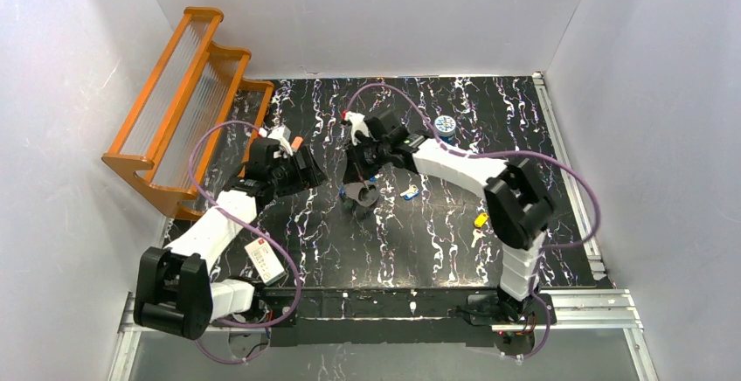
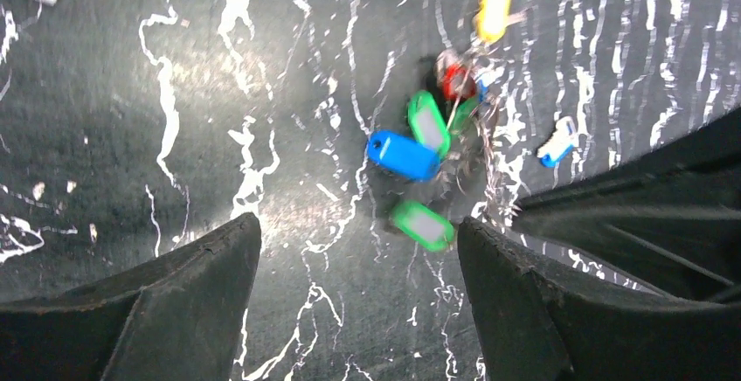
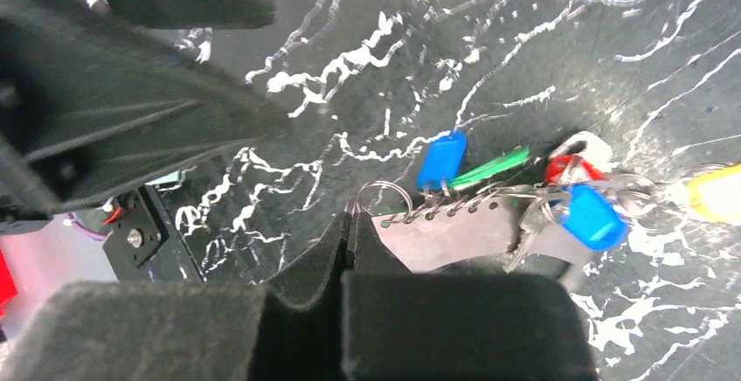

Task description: Put the keys on the keyring

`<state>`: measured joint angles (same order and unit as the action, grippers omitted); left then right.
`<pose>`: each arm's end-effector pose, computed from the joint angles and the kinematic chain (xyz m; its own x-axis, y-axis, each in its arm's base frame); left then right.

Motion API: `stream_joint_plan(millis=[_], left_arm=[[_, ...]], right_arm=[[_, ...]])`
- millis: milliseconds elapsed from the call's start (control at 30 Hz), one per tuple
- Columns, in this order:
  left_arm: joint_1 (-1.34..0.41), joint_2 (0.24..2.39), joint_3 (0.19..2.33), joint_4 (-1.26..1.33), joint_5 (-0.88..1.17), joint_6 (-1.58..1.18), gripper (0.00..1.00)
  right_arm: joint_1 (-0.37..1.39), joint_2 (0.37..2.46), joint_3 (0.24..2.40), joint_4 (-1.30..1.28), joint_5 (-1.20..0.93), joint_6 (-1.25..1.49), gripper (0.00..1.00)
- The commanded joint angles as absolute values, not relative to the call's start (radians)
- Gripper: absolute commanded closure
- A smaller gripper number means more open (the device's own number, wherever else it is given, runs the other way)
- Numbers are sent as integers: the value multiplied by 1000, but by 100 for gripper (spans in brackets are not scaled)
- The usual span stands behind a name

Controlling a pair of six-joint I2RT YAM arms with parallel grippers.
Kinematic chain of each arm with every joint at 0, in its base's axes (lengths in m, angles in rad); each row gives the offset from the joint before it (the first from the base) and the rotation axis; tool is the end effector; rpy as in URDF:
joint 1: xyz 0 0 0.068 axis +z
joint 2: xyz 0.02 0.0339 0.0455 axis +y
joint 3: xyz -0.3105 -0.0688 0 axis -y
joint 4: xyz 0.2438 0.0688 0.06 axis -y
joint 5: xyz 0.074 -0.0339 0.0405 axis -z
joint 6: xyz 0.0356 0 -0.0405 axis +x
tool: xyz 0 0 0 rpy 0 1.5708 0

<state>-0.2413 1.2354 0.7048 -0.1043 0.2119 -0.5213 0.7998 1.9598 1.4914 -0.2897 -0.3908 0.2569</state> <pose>0.2371 -0.0661 0.2705 -0.6977 -0.3297 -0.6361 0.0584 0.8587 -0.5091 0.3108 0.3394 0.2708 -0.6809 -0.3636 -0.6358 -0.7061 0.5566 0.4378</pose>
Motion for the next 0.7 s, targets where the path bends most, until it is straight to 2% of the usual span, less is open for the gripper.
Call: stream_joint_plan(millis=[0,367,667], left_arm=[[-236,1166,764,-89,274,-442,19],[-236,1119,788,48,536,-432,18],[-236,1075,789,108,625,-417,19]], right_arm=[[804,1767,1362,-31,-420,224,99],[800,1681,1345,5,-436,244,99],[787,1601,1259,79,-423,210,99]])
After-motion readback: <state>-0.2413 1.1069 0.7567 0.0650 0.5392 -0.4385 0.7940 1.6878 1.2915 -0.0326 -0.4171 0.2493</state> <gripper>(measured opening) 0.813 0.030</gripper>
